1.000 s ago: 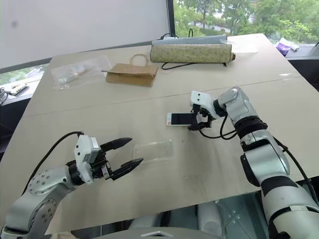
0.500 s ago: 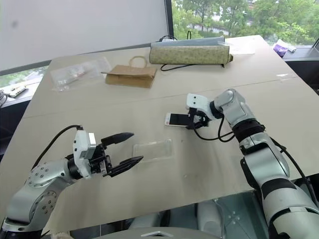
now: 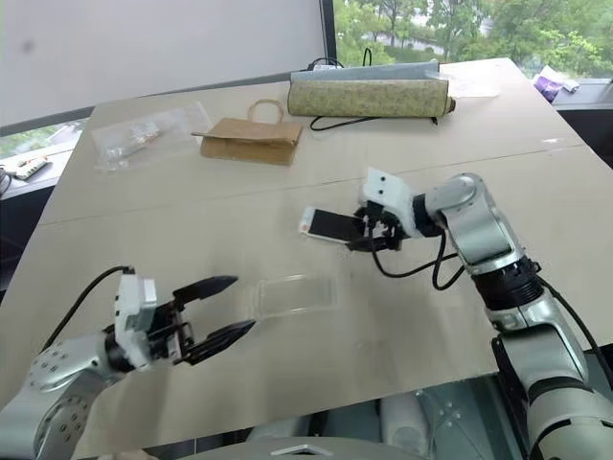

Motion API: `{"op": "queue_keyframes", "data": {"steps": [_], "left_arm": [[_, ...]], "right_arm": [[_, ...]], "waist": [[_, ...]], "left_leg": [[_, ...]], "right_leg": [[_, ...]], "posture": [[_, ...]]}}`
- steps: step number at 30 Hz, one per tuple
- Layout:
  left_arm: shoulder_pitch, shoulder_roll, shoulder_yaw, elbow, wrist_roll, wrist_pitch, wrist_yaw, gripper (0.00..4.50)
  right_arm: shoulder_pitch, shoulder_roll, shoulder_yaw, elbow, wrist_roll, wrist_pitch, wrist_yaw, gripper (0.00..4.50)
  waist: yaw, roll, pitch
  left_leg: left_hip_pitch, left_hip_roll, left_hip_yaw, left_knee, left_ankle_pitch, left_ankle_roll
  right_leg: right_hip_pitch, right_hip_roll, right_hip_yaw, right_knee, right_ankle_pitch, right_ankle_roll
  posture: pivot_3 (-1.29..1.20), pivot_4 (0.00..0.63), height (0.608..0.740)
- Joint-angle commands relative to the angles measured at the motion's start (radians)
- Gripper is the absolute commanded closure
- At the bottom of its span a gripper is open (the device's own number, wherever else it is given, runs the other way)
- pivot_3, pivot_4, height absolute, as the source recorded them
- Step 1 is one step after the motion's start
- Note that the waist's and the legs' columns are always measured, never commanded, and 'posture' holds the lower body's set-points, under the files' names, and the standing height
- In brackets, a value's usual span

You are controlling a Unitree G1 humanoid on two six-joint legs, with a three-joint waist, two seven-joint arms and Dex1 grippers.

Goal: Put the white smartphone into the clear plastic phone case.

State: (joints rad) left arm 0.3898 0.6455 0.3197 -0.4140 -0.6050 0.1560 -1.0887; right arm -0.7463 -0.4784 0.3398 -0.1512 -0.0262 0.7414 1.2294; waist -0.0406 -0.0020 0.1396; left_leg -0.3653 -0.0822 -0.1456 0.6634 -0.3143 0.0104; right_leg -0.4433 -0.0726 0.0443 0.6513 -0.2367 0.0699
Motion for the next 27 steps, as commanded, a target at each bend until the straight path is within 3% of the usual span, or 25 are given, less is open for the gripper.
{"op": "queue_keyframes", "data": {"steps": [1, 6, 15, 16, 20, 25, 27], "left_arm": [[0.029, 0.038, 0.052, 0.035, -0.026, -0.024, -0.079, 0.0], [0.036, 0.061, 0.086, 0.081, -0.049, -0.015, -0.118, 0.0], [0.002, 0.054, 0.087, 0.114, -0.038, -0.03, -0.12, 0.0], [0.0, 0.054, 0.085, 0.114, -0.037, -0.03, -0.12, 0.0], [-0.01, 0.039, 0.069, 0.089, -0.046, -0.022, -0.106, 0.0], [-0.023, 0.025, 0.061, 0.051, -0.058, -0.001, -0.085, 0.0], [-0.018, 0.022, 0.061, 0.03, -0.065, 0.008, -0.076, 0.0]], "right_arm": [[0.025, 0.024, 0.107, -0.129, -0.015, 0.038, -0.061, 2.06], [0.047, 0.023, 0.234, -0.15, -0.049, 0.016, -0.107, 4.45], [0.022, 0.029, 0.162, -0.14, 0.06, -0.072, -0.095, 4.45], [0.019, 0.02, 0.163, -0.137, 0.064, -0.092, -0.087, 3.88], [-0.074, 0.022, 0.165, 0.039, 0.015, -0.255, -0.11, 2.47], [-0.182, 0.032, 0.23, 0.325, -0.029, -0.439, -0.012, 0.05], [-0.226, 0.064, 0.239, 0.458, -0.048, -0.512, 0.003, 0.05]], "waist": [[0.004, 0.0, 0.0], [0.02, -0.001, 0.0], [0.022, -0.001, 0.0], [0.022, -0.001, 0.0], [0.019, -0.001, 0.0], [0.018, -0.002, 0.0], [0.013, -0.002, 0.0]], "left_leg": [[0.0, 0.0, 0.0, 0.0, 0.0, 0.0], [0.001, -0.002, -0.001, 0.003, 0.0, 0.001], [0.001, -0.001, -0.002, 0.003, 0.0, 0.001], [0.001, -0.001, -0.002, 0.003, 0.0, 0.001], [0.002, -0.001, -0.001, 0.003, 0.0, 0.001], [0.002, -0.001, -0.001, 0.003, 0.0, 0.0], [0.002, -0.001, -0.001, 0.003, 0.0, 0.0]], "right_leg": [[0.0, 0.0, 0.0, 0.0, 0.0, 0.0], [0.004, -0.002, -0.002, 0.0, 0.0, 0.0], [0.004, -0.001, -0.003, 0.0, 0.0, 0.0], [0.004, -0.001, -0.003, 0.0, 0.0, 0.0], [0.004, -0.001, -0.002, 0.0, 0.0, 0.0], [0.004, -0.001, -0.003, 0.001, 0.001, 0.0], [0.004, -0.001, -0.003, 0.0, 0.001, 0.0]], "posture": [[0.0, 0.15, 0.74], [0.0, 0.15, 0.74], [0.0, 0.15, 0.74], [0.0, 0.15, 0.74], [0.0, 0.15, 0.74], [0.0, 0.15, 0.74], [0.0, 0.15, 0.74]]}}
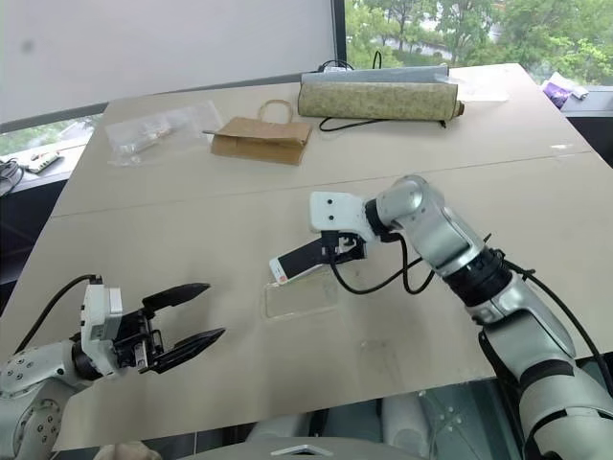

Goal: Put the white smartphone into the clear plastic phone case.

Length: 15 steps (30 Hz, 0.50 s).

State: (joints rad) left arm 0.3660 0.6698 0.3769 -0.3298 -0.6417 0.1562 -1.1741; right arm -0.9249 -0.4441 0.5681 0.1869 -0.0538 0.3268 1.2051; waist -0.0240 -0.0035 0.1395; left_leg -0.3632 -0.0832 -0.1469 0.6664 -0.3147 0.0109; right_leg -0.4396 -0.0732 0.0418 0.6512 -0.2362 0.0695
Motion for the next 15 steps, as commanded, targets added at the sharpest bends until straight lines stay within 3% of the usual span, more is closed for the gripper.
{"op": "queue_keyframes", "data": {"steps": [1, 15], "left_arm": [[0.012, -0.004, 0.005, -0.065, -0.032, 0.011, 0.013, 0.0], [0.09, -0.036, 0.017, -0.121, -0.033, -0.01, 0.045, 0.0]], "right_arm": [[-0.067, 0.042, 0.016, 0.177, -0.031, -0.131, 0.038, 0.05], [-0.193, 0.205, 0.013, 0.621, -0.127, -0.405, 0.084, 0.05]], "waist": [[-0.008, 0.0, 0.0], [-0.024, 0.0, 0.0]], "left_leg": [[0.0, 0.0, 0.0, 0.0, 0.0, 0.0], [0.002, 0.001, 0.001, -0.002, 0.0, 0.0]], "right_leg": [[0.0, 0.0, 0.0, 0.0, 0.0, 0.0], [-0.001, 0.001, 0.002, 0.001, 0.0, 0.0]], "posture": [[0.0, 0.15, 0.74], [0.0, 0.15, 0.74]]}}
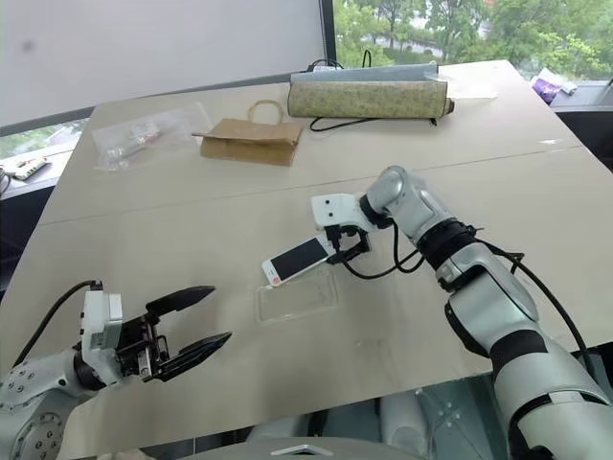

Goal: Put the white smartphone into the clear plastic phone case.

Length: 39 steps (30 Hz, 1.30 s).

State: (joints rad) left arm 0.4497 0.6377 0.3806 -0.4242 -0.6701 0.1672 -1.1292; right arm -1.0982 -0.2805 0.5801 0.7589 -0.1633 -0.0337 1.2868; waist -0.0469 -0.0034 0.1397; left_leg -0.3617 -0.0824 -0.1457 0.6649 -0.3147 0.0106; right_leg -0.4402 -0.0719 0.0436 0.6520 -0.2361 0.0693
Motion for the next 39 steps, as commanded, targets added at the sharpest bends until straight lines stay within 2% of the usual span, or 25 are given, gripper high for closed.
{"op": "queue_keyframes", "data": {"steps": [1, 9, 16, 25, 26, 27, 29, 31, 33, 35, 37, 39], "left_arm": [[0.008, -0.006, 0.011, -0.026, -0.003, -0.025, 0.001, 0.0], [0.018, -0.02, 0.002, -0.029, 0.009, -0.046, 0.006, 0.0], [0.038, -0.032, -0.002, -0.036, 0.016, -0.061, 0.007, 0.0], [0.032, -0.036, -0.009, -0.032, 0.023, -0.067, 0.011, 0.0], [0.032, -0.037, -0.01, -0.034, 0.023, -0.066, 0.013, 0.0], [0.032, -0.037, -0.01, -0.035, 0.023, -0.066, 0.014, 0.0], [0.034, -0.035, -0.009, -0.034, 0.024, -0.066, 0.017, 0.0], [0.037, -0.034, -0.009, -0.038, 0.025, -0.065, 0.021, 0.0], [0.038, -0.034, -0.011, -0.042, 0.024, -0.064, 0.026, 0.0], [0.036, -0.035, -0.018, -0.046, 0.026, -0.063, 0.034, 0.0], [0.032, -0.035, -0.025, -0.049, 0.028, -0.062, 0.04, 0.0], [0.028, -0.033, -0.028, -0.049, 0.027, -0.06, 0.045, 0.0]], "right_arm": [[-0.029, 0.058, -0.001, 0.077, -0.024, -0.057, 0.002, 0.05], [-0.084, 0.174, -0.083, 0.258, 0.004, -0.034, 0.047, 0.05], [-0.121, 0.218, -0.156, 0.348, 0.004, -0.034, 0.053, 0.05], [-0.099, 0.247, -0.12, 0.418, -0.096, -0.105, -0.036, 0.05], [-0.098, 0.248, -0.121, 0.424, -0.1, -0.104, -0.04, 0.55], [-0.098, 0.248, -0.121, 0.428, -0.103, -0.106, -0.041, 0.79], [-0.095, 0.241, -0.122, 0.43, -0.105, -0.106, -0.021, 1.61], [-0.09, 0.232, -0.122, 0.427, -0.109, -0.115, -0.017, 1.87], [-0.089, 0.223, -0.127, 0.423, -0.108, -0.121, -0.021, 2.75], [-0.089, 0.21, -0.143, 0.411, -0.097, -0.122, -0.029, 3.41], [-0.087, 0.194, -0.161, 0.391, -0.085, -0.126, -0.025, 3.41], [-0.086, 0.183, -0.175, 0.373, -0.075, -0.12, -0.017, 3.41]], "waist": [[-0.004, 0.0, 0.0], [-0.035, 0.0, 0.0], [-0.039, 0.001, 0.0], [-0.041, 0.001, 0.0], [-0.043, 0.0, -0.001], [-0.045, 0.0, -0.001], [-0.046, 0.001, -0.001], [-0.045, 0.001, -0.001], [-0.045, 0.001, -0.001], [-0.045, 0.002, 0.0], [-0.04, 0.003, 0.0], [-0.033, 0.002, 0.0]], "left_leg": [[0.001, 0.0, 0.0, 0.0, 0.0, 0.0], [0.004, 0.0, 0.0, 0.0, 0.0, 0.0], [0.004, 0.0, 0.0, -0.001, 0.0, -0.001], [0.004, 0.0, 0.0, -0.001, 0.0, -0.001], [0.004, 0.0, 0.0, -0.001, 0.0, -0.001], [0.006, 0.0, 0.0, -0.001, 0.0, -0.001], [0.008, 0.0, 0.001, -0.001, 0.0, -0.001], [0.014, 0.0, 0.001, -0.002, -0.001, 0.0], [0.022, 0.0, 0.001, -0.005, -0.002, 0.002], [0.028, 0.0, 0.001, -0.006, -0.003, 0.004], [0.041, 0.001, 0.001, -0.011, -0.003, 0.004], [0.041, 0.002, 0.0, -0.011, -0.003, 0.004]], "right_leg": [[0.0, 0.0, 0.0, 0.001, 0.0, 0.0], [0.0, 0.002, 0.003, 0.005, 0.0, -0.001], [-0.001, 0.002, 0.004, 0.004, 0.0, -0.001], [-0.001, 0.002, 0.004, 0.005, 0.0, -0.001], [-0.001, 0.002, 0.004, 0.006, 0.0, -0.001], [0.0, 0.002, 0.004, 0.006, 0.0, -0.001], [0.001, 0.002, 0.005, 0.008, 0.0, -0.001], [0.007, 0.002, 0.005, 0.008, 0.001, -0.001], [0.013, 0.002, 0.006, 0.008, 0.001, -0.003], [0.019, 0.004, 0.005, 0.008, 0.003, -0.005], [0.03, 0.006, 0.005, 0.007, 0.002, -0.005], [0.03, 0.009, 0.004, 0.006, 0.002, -0.005]], "posture": [[0.0, 0.15, 0.74], [0.0, 0.15, 0.74], [0.0, 0.15, 0.74], [0.0, 0.15, 0.74], [0.0, 0.15, 0.74], [0.0, 0.15, 0.74], [0.0, 0.15, 0.74], [0.0, 0.15, 0.74], [0.0, 0.15, 0.74], [0.0, 0.15, 0.74], [0.0, 0.15, 0.74], [0.0, 0.15, 0.74]]}}
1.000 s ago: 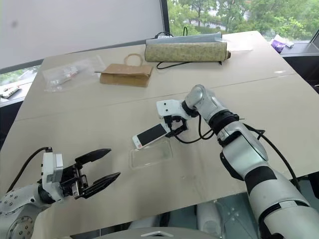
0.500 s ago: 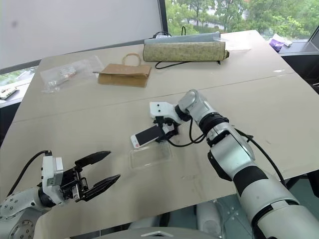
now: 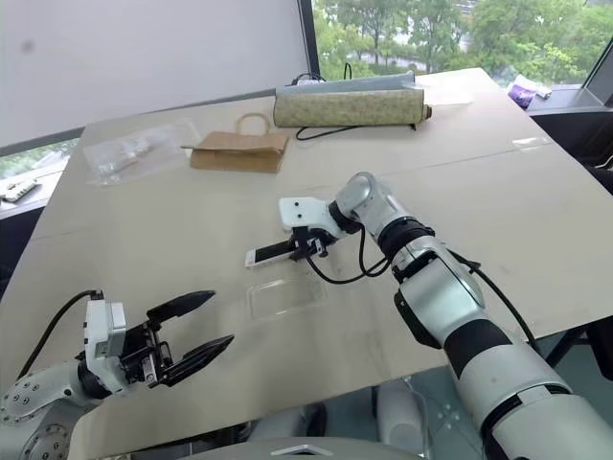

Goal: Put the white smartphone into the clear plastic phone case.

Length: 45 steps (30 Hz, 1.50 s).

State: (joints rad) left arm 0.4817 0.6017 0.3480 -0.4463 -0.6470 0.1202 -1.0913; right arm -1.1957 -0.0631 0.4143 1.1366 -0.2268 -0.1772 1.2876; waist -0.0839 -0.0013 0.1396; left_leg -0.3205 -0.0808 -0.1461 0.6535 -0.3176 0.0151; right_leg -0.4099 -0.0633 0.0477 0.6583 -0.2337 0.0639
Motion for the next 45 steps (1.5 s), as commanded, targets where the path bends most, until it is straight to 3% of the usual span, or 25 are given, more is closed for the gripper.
{"op": "queue_keyframes", "data": {"steps": [1, 5, 7, 12, 13, 16, 24, 41, 45], "left_arm": [[-0.008, 0.006, 0.002, -0.026, 0.004, -0.011, 0.009, 0.0], [-0.032, 0.014, -0.009, -0.011, 0.005, -0.004, 0.006, 0.0], [-0.047, 0.018, -0.014, -0.002, 0.006, 0.0, 0.003, 0.0], [-0.066, 0.025, -0.015, 0.006, 0.005, 0.008, -0.004, 0.0], [-0.066, 0.027, -0.014, 0.007, 0.004, 0.008, -0.006, 0.0], [-0.059, 0.027, -0.01, 0.005, 0.006, 0.006, -0.01, 0.0], [-0.039, 0.027, 0.002, -0.015, 0.001, 0.008, -0.001, 0.0], [-0.007, 0.016, 0.01, -0.023, 0.0, -0.012, 0.009, 0.0], [-0.014, 0.012, 0.002, -0.025, 0.003, -0.012, 0.014, 0.0]], "right_arm": [[0.015, -0.044, -0.014, -0.02, -0.008, 0.024, -0.017, 3.41], [0.046, -0.067, -0.022, -0.102, 0.033, 0.11, 0.115, 3.41], [0.082, -0.085, -0.012, -0.191, 0.066, 0.18, 0.231, 2.54], [0.089, -0.075, -0.034, -0.257, 0.089, 0.258, 0.176, 0.29], [0.083, -0.071, -0.036, -0.251, 0.086, 0.252, 0.154, 0.03], [0.072, -0.06, -0.022, -0.209, 0.055, 0.195, 0.078, 0.03], [0.033, -0.024, 0.01, -0.057, -0.019, 0.087, -0.049, 0.03], [0.031, -0.001, 0.027, 0.045, -0.051, 0.108, -0.016, 0.03], [0.037, -0.014, 0.018, 0.043, -0.048, 0.122, -0.018, 1.21]], "waist": [[0.01, 0.0, 0.0], [0.024, 0.0, 0.0], [0.034, 0.0, 0.0], [0.035, 0.001, 0.001], [0.035, 0.001, 0.001], [0.034, 0.001, 0.0], [0.026, 0.001, 0.0], [0.017, 0.001, -0.002], [0.018, 0.001, -0.002]], "left_leg": [[0.0, 0.0, 0.0, 0.0, 0.0, 0.0], [-0.005, 0.0, -0.001, 0.0, 0.001, -0.001], [-0.008, 0.0, -0.002, 0.0, 0.003, -0.005], [-0.012, 0.003, 0.0, -0.003, 0.003, -0.006], [-0.014, 0.003, 0.0, -0.004, 0.003, -0.006], [-0.028, 0.004, 0.0, -0.002, 0.003, -0.007], [-0.028, 0.004, 0.002, -0.003, 0.003, -0.007], [-0.024, 0.005, 0.001, -0.002, 0.003, -0.007], [-0.024, 0.004, 0.001, -0.002, 0.003, -0.007]], "right_leg": [[0.0, 0.0, 0.0, 0.0, 0.0, 0.0], [-0.004, -0.001, -0.001, -0.001, 0.0, 0.0], [-0.005, -0.001, -0.002, -0.003, 0.0, 0.0], [-0.009, -0.003, -0.001, -0.013, 0.0, 0.0], [-0.01, -0.003, -0.001, -0.014, 0.0, 0.0], [-0.024, -0.002, -0.002, -0.014, 0.001, 0.0], [-0.024, -0.004, -0.004, -0.015, 0.001, 0.0], [-0.022, -0.003, -0.004, -0.011, 0.002, -0.002], [-0.022, -0.003, -0.004, -0.011, 0.002, -0.002]], "posture": [[0.0, 0.15, 0.74], [0.0, 0.15, 0.74], [0.0, 0.15, 0.74], [0.0, 0.15, 0.74], [0.0, 0.15, 0.74], [0.0, 0.15, 0.74], [0.0, 0.15, 0.74], [0.0, 0.15, 0.74], [0.0, 0.15, 0.74]]}}
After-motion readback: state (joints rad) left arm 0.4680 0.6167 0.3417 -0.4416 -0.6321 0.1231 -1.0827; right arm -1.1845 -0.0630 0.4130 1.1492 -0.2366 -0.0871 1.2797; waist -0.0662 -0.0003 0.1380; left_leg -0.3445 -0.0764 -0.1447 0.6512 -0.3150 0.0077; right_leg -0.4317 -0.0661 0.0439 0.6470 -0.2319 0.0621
